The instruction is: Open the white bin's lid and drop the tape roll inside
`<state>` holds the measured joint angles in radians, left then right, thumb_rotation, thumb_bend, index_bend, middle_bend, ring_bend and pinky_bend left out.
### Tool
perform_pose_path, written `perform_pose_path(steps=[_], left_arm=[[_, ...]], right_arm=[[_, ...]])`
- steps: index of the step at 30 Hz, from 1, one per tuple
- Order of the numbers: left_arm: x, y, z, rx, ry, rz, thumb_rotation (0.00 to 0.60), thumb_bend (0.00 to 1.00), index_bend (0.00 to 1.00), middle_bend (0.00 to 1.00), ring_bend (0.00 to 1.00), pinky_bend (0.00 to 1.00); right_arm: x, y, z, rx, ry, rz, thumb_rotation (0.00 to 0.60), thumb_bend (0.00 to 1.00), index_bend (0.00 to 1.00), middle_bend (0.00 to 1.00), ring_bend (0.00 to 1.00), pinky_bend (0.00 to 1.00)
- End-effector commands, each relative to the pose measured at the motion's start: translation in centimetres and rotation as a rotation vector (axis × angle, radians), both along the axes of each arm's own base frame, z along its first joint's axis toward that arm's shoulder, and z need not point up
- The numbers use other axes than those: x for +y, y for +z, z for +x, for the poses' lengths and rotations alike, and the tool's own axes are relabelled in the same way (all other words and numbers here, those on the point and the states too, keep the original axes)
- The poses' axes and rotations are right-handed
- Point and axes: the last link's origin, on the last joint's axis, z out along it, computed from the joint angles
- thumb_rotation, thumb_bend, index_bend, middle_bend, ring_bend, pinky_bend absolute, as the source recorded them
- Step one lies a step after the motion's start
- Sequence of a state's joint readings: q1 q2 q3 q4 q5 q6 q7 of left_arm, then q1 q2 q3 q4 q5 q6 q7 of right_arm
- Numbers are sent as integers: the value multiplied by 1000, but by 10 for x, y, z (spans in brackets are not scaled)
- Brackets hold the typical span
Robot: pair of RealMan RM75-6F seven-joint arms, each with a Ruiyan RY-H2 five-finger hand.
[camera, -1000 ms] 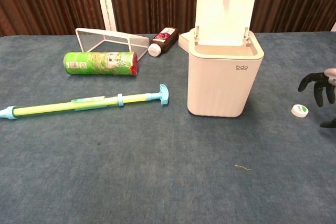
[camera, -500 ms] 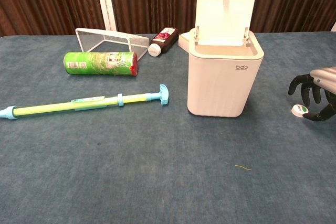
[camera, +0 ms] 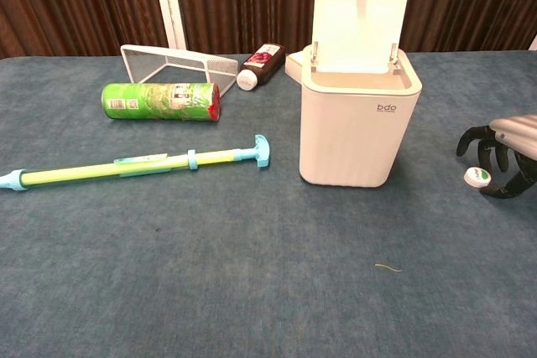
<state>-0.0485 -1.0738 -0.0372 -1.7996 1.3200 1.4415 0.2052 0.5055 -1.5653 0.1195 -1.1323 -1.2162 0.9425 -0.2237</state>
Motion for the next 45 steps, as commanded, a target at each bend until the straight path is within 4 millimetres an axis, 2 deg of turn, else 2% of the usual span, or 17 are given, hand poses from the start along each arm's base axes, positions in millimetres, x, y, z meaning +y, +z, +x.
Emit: perform_pose_path(steps=[1, 9, 15, 21, 28, 38, 45], left_arm=[[0, 0, 0, 0, 0, 0, 600, 369, 174, 70, 168, 301], [0, 0, 0, -2, 3, -1, 600, 369, 174, 71, 170, 301], [0, 0, 0, -4, 1, 0, 600, 369, 174, 71, 174, 301], [0, 0, 0, -4, 2, -1, 600, 368, 174, 71, 175, 301], [0, 0, 1, -4, 3, -2, 600, 368, 175, 71, 175, 300], [0, 0, 1, -3, 2, -3, 600, 368, 176, 71, 175, 301], [-1, 0, 0, -5, 3, -3, 600, 369, 175, 71, 176, 301]], right_arm=[[-1, -2, 0, -5, 0, 0, 600, 370, 448, 611, 543, 661], [-1, -4, 1, -10, 10, -3, 600, 370, 518, 611, 567, 681], [-1, -5, -1, -9, 7, -3, 600, 371, 468, 611, 569, 684], [0, -6, -1, -14, 12, -9, 600, 371, 518, 611, 589, 707], [-1, -6, -2, -15, 5, -6, 600, 375, 488, 611, 597, 717], [-1, -4, -2, -20, 13, -15, 600, 441, 661, 624, 619, 744], [0, 4, -3, -24, 18, -34, 600, 443, 690, 628, 622, 745]])
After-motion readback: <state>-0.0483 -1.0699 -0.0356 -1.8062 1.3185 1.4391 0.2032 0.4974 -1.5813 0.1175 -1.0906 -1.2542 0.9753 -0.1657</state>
